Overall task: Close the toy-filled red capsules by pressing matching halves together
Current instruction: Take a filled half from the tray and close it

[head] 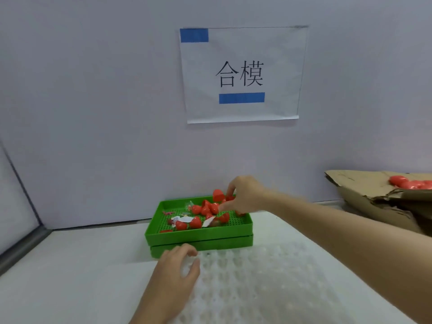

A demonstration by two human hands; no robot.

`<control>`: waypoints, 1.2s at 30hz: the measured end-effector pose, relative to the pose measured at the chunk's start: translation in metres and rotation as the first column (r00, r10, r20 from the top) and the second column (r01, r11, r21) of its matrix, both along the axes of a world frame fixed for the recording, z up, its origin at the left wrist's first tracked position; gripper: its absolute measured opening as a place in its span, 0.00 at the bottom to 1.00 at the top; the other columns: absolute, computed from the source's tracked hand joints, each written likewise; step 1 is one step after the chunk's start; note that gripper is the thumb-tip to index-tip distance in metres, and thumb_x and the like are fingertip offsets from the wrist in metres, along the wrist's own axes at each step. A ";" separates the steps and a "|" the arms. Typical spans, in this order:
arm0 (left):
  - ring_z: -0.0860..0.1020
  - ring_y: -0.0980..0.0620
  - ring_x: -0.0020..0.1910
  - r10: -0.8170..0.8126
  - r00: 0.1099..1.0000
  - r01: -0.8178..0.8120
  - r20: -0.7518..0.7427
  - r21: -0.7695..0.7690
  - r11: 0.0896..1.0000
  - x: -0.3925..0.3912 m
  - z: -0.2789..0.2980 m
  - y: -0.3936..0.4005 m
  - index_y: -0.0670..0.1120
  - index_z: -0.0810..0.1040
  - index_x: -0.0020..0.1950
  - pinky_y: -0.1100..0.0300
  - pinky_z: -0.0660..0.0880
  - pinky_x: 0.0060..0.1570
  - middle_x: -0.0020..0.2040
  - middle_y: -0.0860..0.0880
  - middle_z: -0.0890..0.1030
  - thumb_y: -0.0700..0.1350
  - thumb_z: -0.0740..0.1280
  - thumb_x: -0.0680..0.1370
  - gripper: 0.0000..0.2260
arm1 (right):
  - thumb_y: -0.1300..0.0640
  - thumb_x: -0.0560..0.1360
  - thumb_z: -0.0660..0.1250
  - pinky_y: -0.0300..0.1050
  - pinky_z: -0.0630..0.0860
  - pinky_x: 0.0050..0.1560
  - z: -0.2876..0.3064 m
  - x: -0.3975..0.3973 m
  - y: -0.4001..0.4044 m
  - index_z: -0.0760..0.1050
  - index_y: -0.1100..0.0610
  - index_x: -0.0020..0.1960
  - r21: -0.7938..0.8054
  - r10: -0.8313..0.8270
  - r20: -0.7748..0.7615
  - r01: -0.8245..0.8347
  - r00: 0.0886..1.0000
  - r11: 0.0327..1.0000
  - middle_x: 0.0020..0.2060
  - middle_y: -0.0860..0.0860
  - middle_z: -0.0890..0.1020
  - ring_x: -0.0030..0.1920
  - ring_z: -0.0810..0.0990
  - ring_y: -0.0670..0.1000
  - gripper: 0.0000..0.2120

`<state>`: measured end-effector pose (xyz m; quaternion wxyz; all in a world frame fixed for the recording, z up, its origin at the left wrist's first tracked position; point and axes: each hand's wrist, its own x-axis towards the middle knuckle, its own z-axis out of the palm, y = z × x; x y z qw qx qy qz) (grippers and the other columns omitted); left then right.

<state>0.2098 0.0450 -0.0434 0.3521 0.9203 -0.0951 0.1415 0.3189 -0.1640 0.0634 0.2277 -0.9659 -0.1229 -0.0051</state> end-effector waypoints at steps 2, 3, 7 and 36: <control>0.70 0.65 0.56 0.001 1.000 -0.001 -0.001 -0.002 1.000 0.000 0.001 0.001 0.56 0.75 0.53 0.71 0.65 0.50 0.50 0.64 0.75 0.49 0.64 0.81 0.03 | 0.46 0.69 0.79 0.38 0.74 0.35 -0.005 0.007 0.011 0.82 0.59 0.51 0.026 -0.036 0.003 0.036 0.999 0.999 0.41 0.52 0.83 0.37 0.78 0.47 0.20; 0.70 0.64 0.56 0.002 1.000 -0.002 0.000 -0.002 1.000 0.000 0.001 0.001 0.56 0.75 0.53 0.71 0.65 0.50 0.50 0.64 0.75 0.49 0.64 0.81 0.03 | 0.47 0.68 0.80 0.36 0.72 0.34 -0.006 0.010 0.013 0.81 0.59 0.53 0.037 -0.052 0.008 0.052 0.999 0.998 0.43 0.52 0.82 0.37 0.77 0.46 0.20; 0.69 0.64 0.56 -0.001 1.000 0.001 0.008 -0.005 1.000 0.000 0.001 0.003 0.56 0.75 0.53 0.71 0.65 0.50 0.50 0.63 0.75 0.49 0.64 0.81 0.03 | 0.57 0.73 0.76 0.40 0.74 0.51 -0.009 0.020 0.005 0.74 0.54 0.69 0.015 -0.069 -0.018 0.069 0.997 0.997 0.63 0.54 0.79 0.56 0.79 0.53 0.26; 0.79 0.47 0.41 0.046 0.999 -0.048 0.025 0.068 0.997 0.002 0.006 -0.008 0.71 0.72 0.46 0.80 0.66 0.42 0.43 0.77 0.75 0.32 0.77 0.68 0.32 | 0.47 0.76 0.72 0.43 0.71 0.58 0.030 -0.031 -0.361 0.81 0.48 0.60 -0.346 -0.445 0.008 0.420 0.895 0.839 0.54 0.48 0.80 0.56 0.76 0.50 0.14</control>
